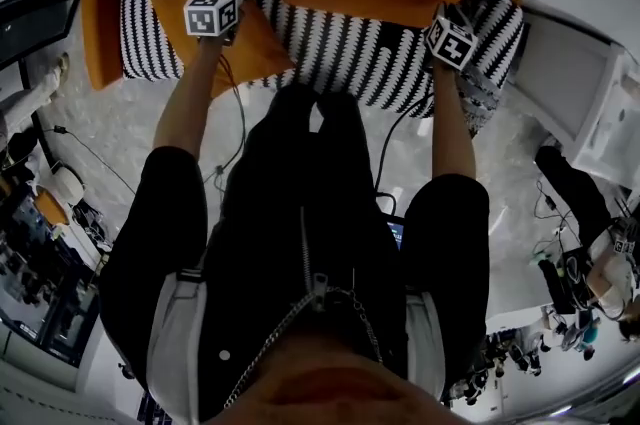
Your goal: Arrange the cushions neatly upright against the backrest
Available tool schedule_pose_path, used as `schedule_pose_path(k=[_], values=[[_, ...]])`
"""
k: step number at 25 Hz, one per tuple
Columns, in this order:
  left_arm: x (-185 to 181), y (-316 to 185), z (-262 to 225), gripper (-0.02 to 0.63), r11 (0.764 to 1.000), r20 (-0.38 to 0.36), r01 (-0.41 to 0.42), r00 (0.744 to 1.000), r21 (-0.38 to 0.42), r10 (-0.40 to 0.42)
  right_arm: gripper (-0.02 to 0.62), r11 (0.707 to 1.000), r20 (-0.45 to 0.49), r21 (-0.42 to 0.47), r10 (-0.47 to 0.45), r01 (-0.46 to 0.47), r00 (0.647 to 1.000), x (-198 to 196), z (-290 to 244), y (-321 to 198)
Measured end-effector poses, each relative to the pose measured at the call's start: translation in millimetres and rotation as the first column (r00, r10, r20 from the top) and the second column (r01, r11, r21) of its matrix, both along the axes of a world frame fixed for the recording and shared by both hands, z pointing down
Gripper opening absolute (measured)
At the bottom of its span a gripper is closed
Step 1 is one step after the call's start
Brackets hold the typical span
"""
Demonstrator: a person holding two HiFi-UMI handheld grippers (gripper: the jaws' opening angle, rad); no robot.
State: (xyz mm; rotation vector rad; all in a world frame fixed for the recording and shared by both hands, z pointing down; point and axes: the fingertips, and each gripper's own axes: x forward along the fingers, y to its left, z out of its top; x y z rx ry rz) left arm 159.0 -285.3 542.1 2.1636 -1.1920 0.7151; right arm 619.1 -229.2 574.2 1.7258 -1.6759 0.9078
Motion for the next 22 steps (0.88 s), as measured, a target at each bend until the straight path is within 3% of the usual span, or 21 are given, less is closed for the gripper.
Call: schedule_pose_path(k=[5, 8, 13, 22], values=[[-37.9, 56.1, -27.1, 0.011, 0.995, 0.014, 0.078, 0.997, 0.057, -0.079, 0.063, 0.992, 0.032, 0.009, -0.123, 0.123, 0.992, -54.9, -13.8, 26.4], [-49.8, 91.0, -42.7, 0.011, 0.993, 0.008, 0.096, 0.995, 0.075, -0.097, 0.005, 0.986, 0.094, 0.039, -0.163, 0.160, 0.982, -83.2, -24.0, 38.0], [-76.0, 119.4, -66.9, 0.011, 0.986, 0.018, 0.123, 0.992, 0.114, -0.126, 0.003, 0.965, 0.132, 0.126, -0.248, 0.232, 0.960, -145.0, -48.5, 40.5], [-101.9, 125.6, -89.3, 0.011, 0.985, 0.005, 0.033, 0.999, 0.167, -0.035, 0.003, 0.946, 0.221, 0.135, -0.320, 0.296, 0.921, -254.3, -63.8, 56.2]])
